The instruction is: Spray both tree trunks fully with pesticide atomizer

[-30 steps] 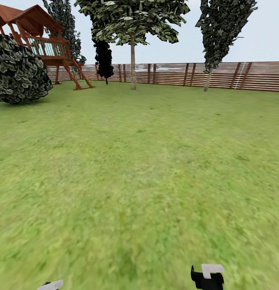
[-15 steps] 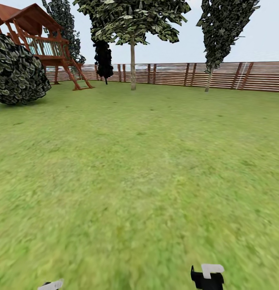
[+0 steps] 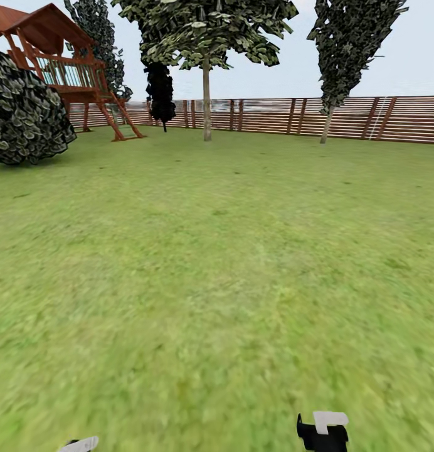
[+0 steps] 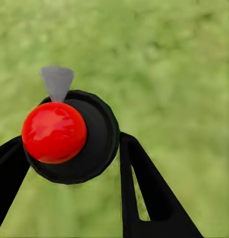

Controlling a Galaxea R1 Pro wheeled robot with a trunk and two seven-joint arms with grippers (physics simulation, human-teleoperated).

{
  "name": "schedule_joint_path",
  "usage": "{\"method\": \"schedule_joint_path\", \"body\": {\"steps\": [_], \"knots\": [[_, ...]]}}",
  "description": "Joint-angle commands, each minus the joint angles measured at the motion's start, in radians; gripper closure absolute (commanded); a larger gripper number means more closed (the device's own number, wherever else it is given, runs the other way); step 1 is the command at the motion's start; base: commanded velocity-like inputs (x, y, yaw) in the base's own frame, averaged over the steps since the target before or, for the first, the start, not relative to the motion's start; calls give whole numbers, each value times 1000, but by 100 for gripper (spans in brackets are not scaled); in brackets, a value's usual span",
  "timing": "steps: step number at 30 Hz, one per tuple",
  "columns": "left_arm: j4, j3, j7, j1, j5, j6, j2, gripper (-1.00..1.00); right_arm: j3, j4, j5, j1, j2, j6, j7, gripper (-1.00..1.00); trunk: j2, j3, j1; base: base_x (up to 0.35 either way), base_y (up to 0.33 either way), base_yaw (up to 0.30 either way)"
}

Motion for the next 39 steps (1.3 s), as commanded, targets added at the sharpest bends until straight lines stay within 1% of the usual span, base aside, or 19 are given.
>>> {"method": "schedule_joint_path", "body": {"steps": [1, 39], "knots": [[1, 1, -1, -1, 2, -3, 0, 100, -8, 1, 11, -1, 0, -3, -3, -100, 0, -1, 0, 338, 0, 0], [1, 1, -1, -1, 2, -3, 0, 100, -8, 1, 11, -1, 0, -3, -3, -100, 0, -1, 0, 338, 0, 0]]}}
